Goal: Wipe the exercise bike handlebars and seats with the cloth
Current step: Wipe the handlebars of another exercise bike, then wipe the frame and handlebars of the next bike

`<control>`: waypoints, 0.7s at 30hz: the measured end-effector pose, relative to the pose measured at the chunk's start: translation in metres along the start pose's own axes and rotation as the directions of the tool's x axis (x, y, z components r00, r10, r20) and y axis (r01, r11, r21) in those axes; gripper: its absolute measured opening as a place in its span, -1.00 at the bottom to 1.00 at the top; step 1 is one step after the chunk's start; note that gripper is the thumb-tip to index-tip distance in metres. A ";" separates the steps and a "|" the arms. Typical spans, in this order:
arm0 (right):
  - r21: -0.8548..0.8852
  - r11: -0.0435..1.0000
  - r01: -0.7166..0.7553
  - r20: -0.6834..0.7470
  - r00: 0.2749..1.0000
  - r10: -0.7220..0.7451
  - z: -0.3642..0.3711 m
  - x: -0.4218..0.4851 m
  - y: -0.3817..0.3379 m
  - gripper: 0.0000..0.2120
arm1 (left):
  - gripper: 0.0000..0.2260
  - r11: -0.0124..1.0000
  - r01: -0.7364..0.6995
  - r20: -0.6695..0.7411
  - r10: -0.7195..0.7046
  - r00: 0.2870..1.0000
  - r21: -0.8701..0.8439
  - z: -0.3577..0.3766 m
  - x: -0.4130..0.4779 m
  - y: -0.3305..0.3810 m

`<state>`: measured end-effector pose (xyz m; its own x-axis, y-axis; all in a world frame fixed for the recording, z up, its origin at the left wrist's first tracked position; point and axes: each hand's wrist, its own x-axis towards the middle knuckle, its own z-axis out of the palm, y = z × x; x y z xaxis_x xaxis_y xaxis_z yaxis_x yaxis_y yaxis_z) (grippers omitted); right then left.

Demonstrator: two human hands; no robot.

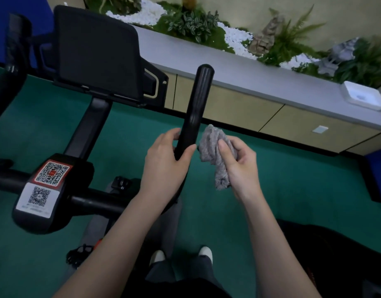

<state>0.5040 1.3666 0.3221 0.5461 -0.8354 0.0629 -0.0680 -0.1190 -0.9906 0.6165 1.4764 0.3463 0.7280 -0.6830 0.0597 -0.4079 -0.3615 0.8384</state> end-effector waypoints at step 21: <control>-0.031 0.995 -0.098 -0.276 0.957 0.086 -0.242 -0.060 0.042 -0.87 | -0.56 0.824 -0.391 0.268 0.301 0.915 0.410 0.173 -0.059 0.095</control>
<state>0.2660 1.2821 0.3064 0.2866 -0.9580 0.0087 -0.1474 -0.0530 -0.9877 0.4397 1.3730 0.3284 0.3958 -0.9039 0.1621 -0.8467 -0.2908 0.4456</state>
